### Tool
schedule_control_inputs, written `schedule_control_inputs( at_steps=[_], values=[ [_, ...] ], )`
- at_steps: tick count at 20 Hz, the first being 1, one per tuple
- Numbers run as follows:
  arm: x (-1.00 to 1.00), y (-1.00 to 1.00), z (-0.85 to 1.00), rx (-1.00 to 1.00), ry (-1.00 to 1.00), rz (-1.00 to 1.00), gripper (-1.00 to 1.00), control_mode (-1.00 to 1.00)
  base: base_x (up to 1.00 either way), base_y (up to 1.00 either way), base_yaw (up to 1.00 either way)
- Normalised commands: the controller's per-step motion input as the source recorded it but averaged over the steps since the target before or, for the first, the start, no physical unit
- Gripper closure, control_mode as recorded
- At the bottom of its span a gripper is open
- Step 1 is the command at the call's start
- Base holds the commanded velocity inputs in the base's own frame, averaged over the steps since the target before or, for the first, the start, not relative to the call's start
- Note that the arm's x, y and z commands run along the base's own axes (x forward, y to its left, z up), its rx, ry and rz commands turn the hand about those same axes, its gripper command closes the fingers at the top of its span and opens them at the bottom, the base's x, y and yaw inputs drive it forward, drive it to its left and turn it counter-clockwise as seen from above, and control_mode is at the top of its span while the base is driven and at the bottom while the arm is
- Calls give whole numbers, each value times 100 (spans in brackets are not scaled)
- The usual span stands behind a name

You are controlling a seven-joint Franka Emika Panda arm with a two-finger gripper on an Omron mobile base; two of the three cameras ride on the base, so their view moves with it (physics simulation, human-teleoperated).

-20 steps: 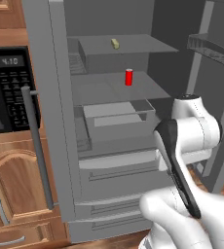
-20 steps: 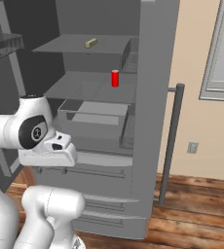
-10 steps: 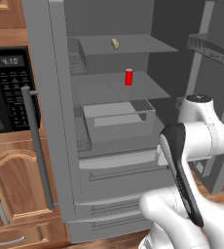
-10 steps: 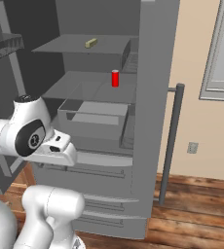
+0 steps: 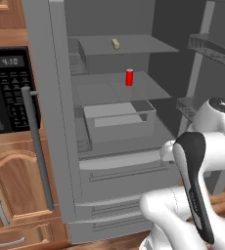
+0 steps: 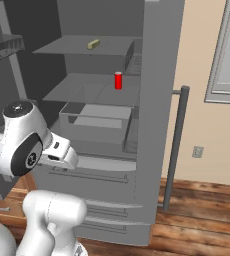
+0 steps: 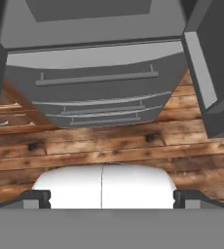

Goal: Retrieve the butter from the fridge and place it on a plate on the dining table. Then retrieve the butter knife by the fridge and place it near the plate.

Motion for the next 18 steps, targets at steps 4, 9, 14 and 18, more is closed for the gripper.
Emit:
schedule_control_inputs(
  at_steps=[4, 9, 14, 18],
  values=[
    [-9, 0, 23, 3, -18, 0, -100, -100, 0, 0, 0],
    [-9, 0, 6, 0, -3, 0, -100, -100, 0, 0, 0],
    [0, 0, 0, 0, 0, 0, -100, -100, 0, 0, 0],
    [0, 0, 0, 0, 0, 0, -100, -100, 0, 0, 0]
  ],
)
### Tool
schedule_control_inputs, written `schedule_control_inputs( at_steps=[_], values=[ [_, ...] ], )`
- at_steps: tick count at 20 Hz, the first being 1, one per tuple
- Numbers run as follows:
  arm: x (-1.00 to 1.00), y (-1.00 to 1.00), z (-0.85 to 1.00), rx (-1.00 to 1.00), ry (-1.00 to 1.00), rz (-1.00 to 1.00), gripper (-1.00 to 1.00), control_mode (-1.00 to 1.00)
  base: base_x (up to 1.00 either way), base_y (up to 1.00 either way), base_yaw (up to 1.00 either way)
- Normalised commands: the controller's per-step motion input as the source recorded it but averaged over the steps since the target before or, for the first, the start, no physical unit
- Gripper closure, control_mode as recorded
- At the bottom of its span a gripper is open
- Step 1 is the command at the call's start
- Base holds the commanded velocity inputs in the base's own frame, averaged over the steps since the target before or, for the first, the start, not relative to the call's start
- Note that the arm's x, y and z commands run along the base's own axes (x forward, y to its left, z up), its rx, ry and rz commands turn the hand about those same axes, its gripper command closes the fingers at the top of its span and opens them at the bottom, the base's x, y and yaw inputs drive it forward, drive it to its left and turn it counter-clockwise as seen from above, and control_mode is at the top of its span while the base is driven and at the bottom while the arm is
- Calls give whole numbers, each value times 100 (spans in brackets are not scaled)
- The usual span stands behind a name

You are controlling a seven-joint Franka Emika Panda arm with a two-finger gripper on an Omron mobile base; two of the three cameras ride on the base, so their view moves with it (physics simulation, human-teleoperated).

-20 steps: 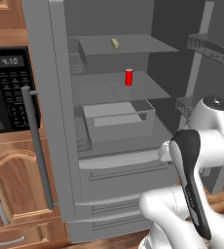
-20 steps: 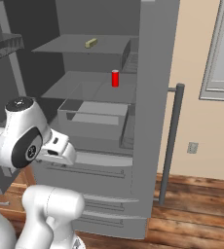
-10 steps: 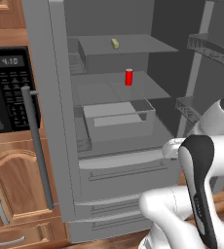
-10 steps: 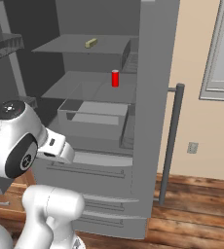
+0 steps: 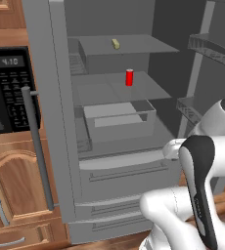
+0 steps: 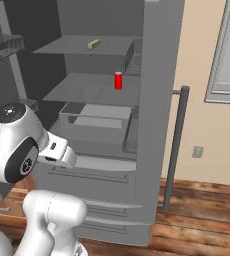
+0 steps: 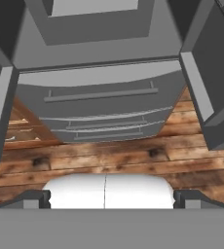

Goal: Retrieve the butter from the fridge and place it on a plate on the dining table. Then retrieve the butter knife by the fridge and place it near the plate.

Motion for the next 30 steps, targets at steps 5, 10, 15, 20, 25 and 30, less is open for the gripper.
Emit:
schedule_control_inputs(
  at_steps=[5, 10, 15, 20, 25, 30],
  values=[
    [0, 0, 0, 0, 0, 0, -100, -100, 0, 0, 0],
    [3, 0, 0, 0, 0, 0, -100, 100, 14, 1, 0],
    [0, 0, 0, 0, 0, 0, -100, 100, 50, 10, -1],
    [0, 0, 0, 0, 0, 0, -100, 100, 47, 6, 0],
    [0, 0, 0, 0, 0, 0, -100, 100, 52, 7, 0],
    [0, 0, 0, 0, 0, 0, -100, 100, 58, 8, 0]
  ],
)
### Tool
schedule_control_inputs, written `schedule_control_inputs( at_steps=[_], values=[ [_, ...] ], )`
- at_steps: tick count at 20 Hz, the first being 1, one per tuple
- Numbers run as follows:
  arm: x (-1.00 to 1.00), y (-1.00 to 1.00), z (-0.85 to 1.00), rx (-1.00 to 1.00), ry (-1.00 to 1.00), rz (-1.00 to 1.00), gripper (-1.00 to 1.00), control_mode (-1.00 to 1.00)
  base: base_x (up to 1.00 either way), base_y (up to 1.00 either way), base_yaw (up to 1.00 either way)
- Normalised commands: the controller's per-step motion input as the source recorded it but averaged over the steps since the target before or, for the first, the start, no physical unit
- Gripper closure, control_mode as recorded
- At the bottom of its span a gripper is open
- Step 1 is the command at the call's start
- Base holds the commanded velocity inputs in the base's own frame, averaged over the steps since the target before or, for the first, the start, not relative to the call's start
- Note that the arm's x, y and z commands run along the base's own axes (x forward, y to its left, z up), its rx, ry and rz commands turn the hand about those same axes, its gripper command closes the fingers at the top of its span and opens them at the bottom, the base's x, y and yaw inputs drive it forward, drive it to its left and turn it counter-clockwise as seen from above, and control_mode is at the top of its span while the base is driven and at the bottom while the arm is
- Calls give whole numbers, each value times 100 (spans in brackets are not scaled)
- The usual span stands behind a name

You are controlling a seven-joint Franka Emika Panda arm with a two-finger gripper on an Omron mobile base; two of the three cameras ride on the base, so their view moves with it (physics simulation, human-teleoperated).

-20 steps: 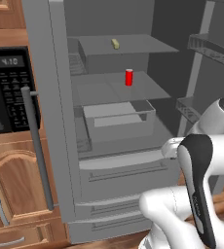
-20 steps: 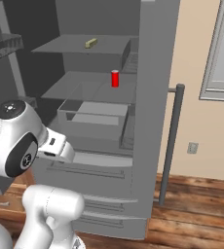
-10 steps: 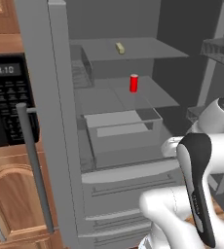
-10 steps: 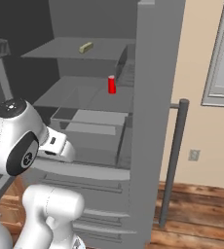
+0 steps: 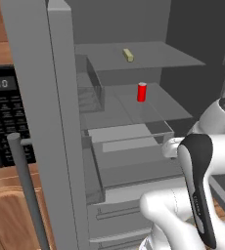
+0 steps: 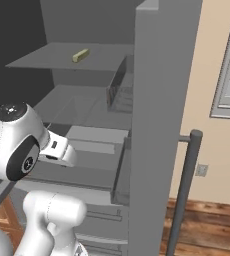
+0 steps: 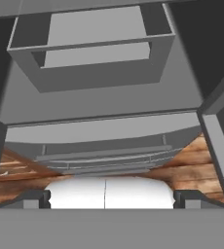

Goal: Retrieve the butter from the fridge and place it on a plate on the dining table. Then retrieve the butter knife by the fridge and place it near the plate.

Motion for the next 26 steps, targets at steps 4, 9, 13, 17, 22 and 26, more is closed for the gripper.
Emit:
schedule_control_inputs(
  at_steps=[4, 9, 13, 17, 22, 26],
  values=[
    [0, 0, 0, 0, 0, 0, -100, 100, 59, 9, 0],
    [0, 0, 0, 0, 0, 0, -100, 100, 58, 2, 0],
    [0, 0, 0, 0, 0, 0, -100, 100, 63, 5, 0],
    [0, 0, 0, 0, 0, 0, -100, 100, 48, 4, 0],
    [3, 0, 4, 0, -1, 0, -100, -100, 3, 0, 0],
    [0, 6, 26, -2, -15, 0, -100, -100, 0, 0, 0]
  ],
)
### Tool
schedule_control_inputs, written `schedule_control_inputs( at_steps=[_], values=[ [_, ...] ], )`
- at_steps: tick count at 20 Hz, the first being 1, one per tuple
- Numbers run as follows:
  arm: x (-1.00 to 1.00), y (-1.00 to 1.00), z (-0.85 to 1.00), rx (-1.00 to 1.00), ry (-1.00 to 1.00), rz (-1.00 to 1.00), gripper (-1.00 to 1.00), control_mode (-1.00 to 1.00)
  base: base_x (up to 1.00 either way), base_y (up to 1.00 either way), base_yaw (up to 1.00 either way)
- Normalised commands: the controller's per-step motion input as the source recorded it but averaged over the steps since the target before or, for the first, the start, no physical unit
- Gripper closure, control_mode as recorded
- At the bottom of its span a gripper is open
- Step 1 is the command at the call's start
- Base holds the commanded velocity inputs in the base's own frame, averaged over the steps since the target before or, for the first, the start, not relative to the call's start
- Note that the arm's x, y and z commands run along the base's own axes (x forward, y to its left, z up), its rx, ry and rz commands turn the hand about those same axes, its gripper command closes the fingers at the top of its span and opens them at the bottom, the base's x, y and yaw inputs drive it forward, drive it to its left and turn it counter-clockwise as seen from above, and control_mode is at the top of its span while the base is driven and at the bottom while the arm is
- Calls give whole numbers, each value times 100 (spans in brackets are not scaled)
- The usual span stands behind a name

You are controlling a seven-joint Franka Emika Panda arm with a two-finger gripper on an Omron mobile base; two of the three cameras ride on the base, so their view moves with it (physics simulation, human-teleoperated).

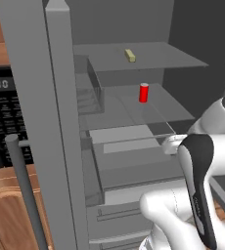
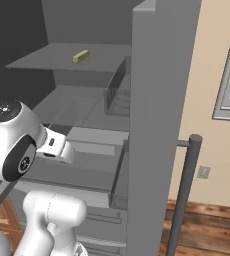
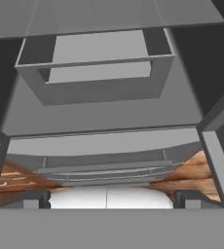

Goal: Retrieve the butter from the fridge and place it on a plate on the dining table. Then retrieve the butter knife by the fridge and place it near the plate.

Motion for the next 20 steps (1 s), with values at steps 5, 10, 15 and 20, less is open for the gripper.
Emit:
schedule_control_inputs(
  at_steps=[5, 10, 15, 20],
  values=[
    [3, 9, 41, -7, -23, 0, -100, -100, 0, 0, 0],
    [14, 15, 45, -10, -9, 0, -100, -100, 0, 0, 0],
    [19, 1, 52, -2, -18, 0, -100, -100, 0, 0, 0],
    [14, 6, 51, 0, -39, 0, -100, -100, 0, 0, 0]
  ],
)
